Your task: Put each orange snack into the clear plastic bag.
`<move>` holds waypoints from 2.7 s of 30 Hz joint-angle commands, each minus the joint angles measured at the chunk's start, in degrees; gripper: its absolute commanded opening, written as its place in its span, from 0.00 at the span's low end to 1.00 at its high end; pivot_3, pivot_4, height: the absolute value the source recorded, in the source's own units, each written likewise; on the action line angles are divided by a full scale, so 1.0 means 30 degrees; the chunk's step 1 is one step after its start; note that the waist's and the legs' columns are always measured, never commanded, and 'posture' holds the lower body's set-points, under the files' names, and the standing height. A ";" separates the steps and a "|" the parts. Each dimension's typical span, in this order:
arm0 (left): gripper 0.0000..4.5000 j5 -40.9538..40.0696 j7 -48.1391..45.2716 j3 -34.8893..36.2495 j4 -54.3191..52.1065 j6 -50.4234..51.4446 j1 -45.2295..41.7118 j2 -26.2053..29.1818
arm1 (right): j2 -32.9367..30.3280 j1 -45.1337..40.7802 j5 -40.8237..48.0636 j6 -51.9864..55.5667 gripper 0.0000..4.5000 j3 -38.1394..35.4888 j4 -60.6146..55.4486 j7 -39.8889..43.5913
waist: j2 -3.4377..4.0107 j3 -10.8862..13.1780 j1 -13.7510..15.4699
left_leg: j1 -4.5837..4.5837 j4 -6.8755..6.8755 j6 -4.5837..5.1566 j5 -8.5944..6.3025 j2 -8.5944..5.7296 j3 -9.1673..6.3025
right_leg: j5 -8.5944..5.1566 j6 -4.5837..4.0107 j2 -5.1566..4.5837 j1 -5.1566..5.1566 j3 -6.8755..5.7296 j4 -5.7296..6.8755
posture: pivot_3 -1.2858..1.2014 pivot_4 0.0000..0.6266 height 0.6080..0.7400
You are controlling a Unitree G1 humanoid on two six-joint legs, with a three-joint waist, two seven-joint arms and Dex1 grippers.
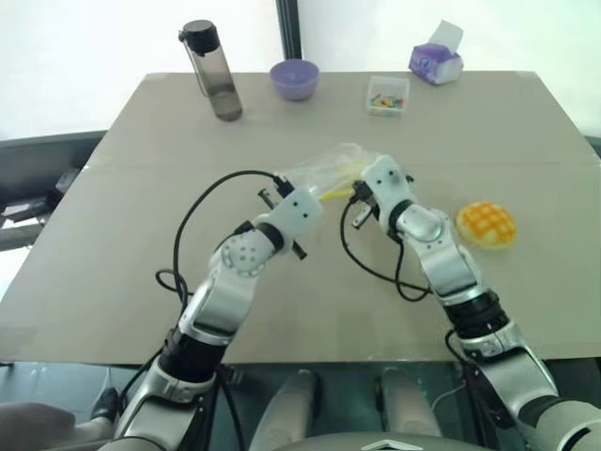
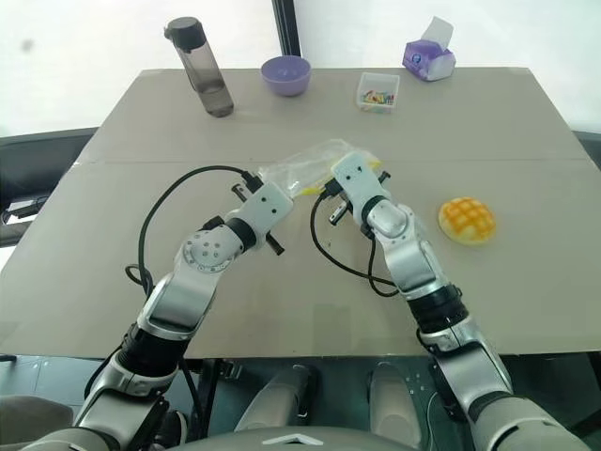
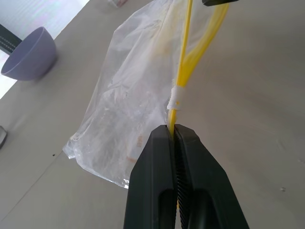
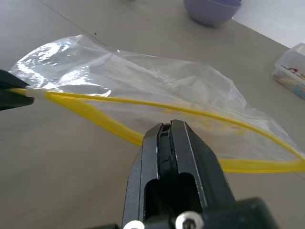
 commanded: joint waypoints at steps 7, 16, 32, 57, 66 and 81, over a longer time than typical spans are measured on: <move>0.00 -0.0147 -0.0666 -0.0139 -0.1219 -0.0670 0.0020 0.0165 | -0.0250 -0.3162 -0.1307 -0.5968 0.06 0.1596 0.6198 -0.1677 | 0.0002 0.0001 -0.0036 | 0.0000 0.0002 -0.0001 0.0000 0.0003 0.0007 | 0.0000 0.0000 0.0002 -0.0003 0.0005 0.0003 | 0.52 0.24 0.99; 0.00 0.0038 -0.0275 0.0149 -0.0919 -0.0369 -0.0197 -0.0051 | -0.2767 -0.3420 -0.6167 -1.1199 0.87 0.4752 0.7497 -0.4177 | 0.0001 0.0001 -0.0019 | -0.0006 0.0006 -0.0001 0.0001 -0.0004 0.0006 | 0.0000 0.0000 0.0001 -0.0005 0.0004 0.0000 | 0.52 0.24 0.99; 0.00 -0.0041 0.0117 0.0147 0.0249 -0.0585 -0.0938 -0.0408 | -0.4978 0.2899 -0.4259 -0.9418 0.99 0.1651 -0.2267 -0.0568 | -0.0003 -0.0001 0.0105 | -0.0023 0.0026 0.0001 0.0000 -0.0005 -0.0010 | -0.0001 0.0002 0.0003 0.0005 -0.0004 -0.0010 | 0.52 0.24 0.99; 0.00 -0.0223 -0.0515 -0.0152 0.1952 -0.1974 -0.1869 -0.0631 | -0.2975 0.9067 0.5381 0.6775 0.99 -1.1791 -0.8125 -0.1991 | 0.0005 -0.0006 0.0237 | 0.0007 0.0065 0.0038 -0.0022 -0.0007 0.0002 | -0.0001 0.0002 -0.0011 0.0055 -0.0005 0.0017 | 0.52 0.24 0.99; 0.00 -0.0159 -0.0765 -0.0389 0.2703 -0.2615 -0.2395 -0.0896 | -0.2962 0.8787 0.6243 0.6925 0.99 -1.2355 -0.8222 -0.3469 | 0.0006 -0.0007 0.0312 | 0.0007 0.0065 0.0039 -0.0023 -0.0010 0.0004 | -0.0001 0.0003 -0.0012 0.0059 -0.0006 0.0013 | 0.52 0.24 0.99; 0.00 -0.0340 -0.1029 -0.0481 0.4730 -0.3676 -0.3163 -0.1097 | -0.4737 1.0906 0.5626 0.5953 0.15 -0.9370 -0.9020 -0.3055 | 0.0003 -0.0012 0.0536 | 0.0010 0.0067 0.0037 -0.0021 -0.0007 0.0002 | -0.0002 0.0004 -0.0005 0.0065 -0.0014 0.0012 | 0.52 0.24 0.99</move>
